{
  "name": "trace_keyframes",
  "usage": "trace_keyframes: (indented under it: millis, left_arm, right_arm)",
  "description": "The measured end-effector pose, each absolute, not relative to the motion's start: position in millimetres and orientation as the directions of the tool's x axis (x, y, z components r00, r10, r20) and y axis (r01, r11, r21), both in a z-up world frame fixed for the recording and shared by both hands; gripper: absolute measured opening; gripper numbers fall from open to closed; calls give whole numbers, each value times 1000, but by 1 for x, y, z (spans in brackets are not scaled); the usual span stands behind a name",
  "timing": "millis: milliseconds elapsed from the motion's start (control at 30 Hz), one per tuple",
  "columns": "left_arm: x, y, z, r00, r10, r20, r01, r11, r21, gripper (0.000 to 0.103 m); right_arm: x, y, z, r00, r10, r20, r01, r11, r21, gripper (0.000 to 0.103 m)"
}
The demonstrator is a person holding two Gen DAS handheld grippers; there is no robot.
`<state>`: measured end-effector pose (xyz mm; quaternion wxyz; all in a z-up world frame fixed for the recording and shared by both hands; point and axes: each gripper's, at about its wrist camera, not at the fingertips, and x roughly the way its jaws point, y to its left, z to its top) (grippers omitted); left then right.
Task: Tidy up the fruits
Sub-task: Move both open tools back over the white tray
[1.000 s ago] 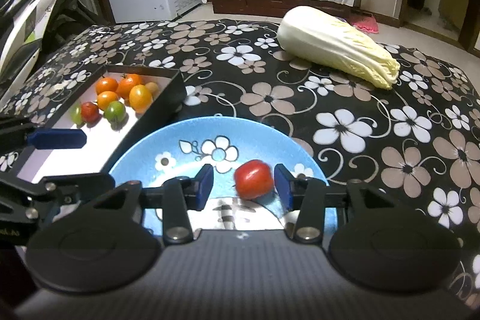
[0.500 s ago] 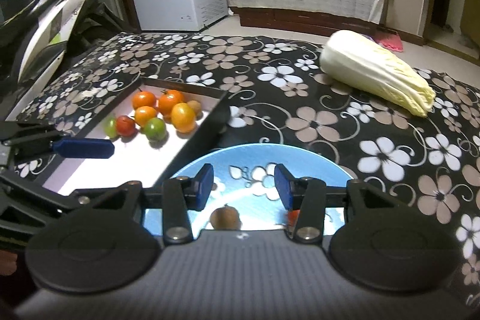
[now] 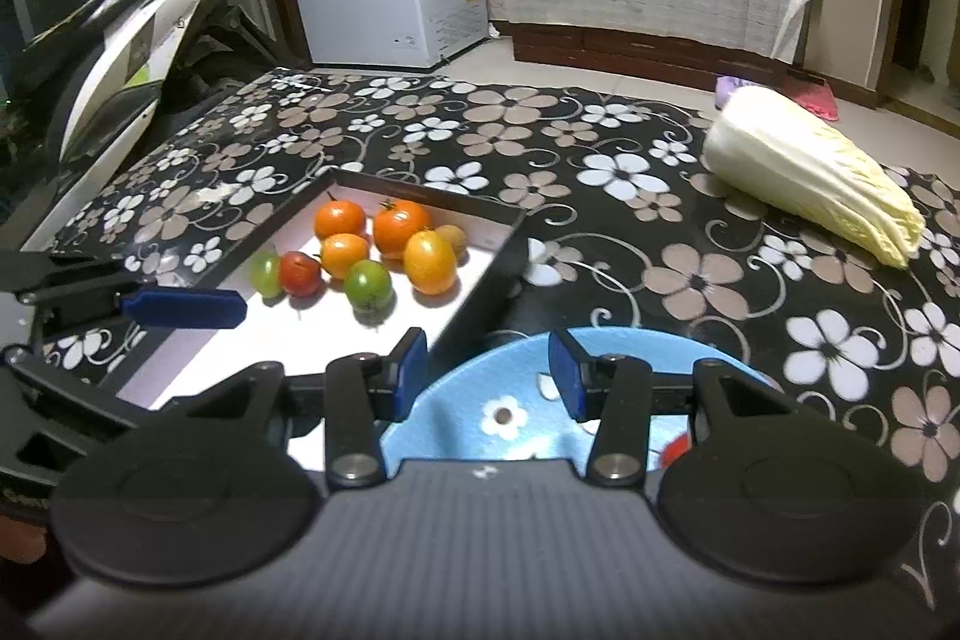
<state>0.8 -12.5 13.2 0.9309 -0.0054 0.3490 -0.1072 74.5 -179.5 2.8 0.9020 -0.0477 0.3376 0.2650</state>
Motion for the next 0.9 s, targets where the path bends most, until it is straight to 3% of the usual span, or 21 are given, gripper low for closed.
trace_keyframes:
  millis: [900]
  left_arm:
    - [-3,35,6,728,-104,-678,106,994,-38,76]
  right_arm:
    - [87,-108,-10,552,546,-630,-632,767,111,46]
